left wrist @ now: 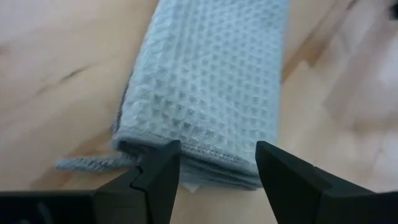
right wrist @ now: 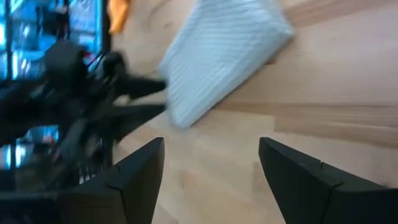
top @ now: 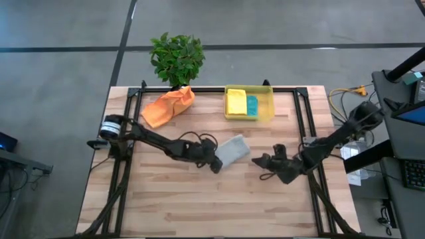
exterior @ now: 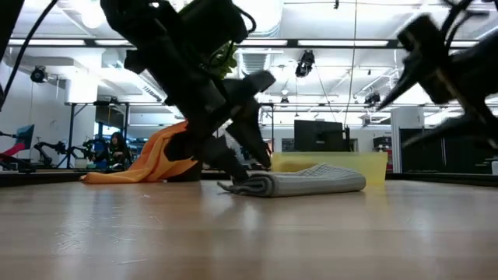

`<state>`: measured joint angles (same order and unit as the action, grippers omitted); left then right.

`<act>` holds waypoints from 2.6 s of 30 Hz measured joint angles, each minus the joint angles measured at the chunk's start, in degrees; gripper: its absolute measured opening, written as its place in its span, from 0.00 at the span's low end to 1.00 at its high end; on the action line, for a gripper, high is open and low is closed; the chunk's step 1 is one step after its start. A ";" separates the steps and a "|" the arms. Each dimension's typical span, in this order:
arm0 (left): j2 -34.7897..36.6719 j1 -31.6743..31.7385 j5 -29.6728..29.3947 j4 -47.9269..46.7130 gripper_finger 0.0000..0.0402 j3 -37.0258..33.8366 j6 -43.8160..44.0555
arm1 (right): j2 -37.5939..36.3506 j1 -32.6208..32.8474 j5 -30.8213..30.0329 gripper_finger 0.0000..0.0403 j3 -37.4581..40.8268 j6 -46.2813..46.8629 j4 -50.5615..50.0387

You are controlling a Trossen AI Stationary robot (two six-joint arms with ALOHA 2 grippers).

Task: Fold microfiber towels
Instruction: Fold the gray microfiber towel, then put the folded gray microfiber towel into the yellow bin

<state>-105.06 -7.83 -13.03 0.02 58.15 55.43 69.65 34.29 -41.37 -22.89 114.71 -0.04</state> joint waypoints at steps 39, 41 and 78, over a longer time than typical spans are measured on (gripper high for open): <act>-2.27 4.11 -3.03 -10.98 0.22 1.77 -22.83 | 12.16 -27.60 23.22 0.63 1.79 -12.59 13.95; -2.27 4.12 -2.99 -10.96 0.21 1.77 -22.85 | 13.39 -28.29 23.80 0.63 0.89 -12.94 14.04; -1.78 4.13 -1.98 -10.99 0.21 1.90 -27.68 | 14.07 -29.31 26.34 0.08 -0.77 -30.89 13.96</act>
<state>-106.85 -3.70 -15.00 -10.97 60.04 27.76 83.72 4.97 -15.03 -23.66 83.81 13.92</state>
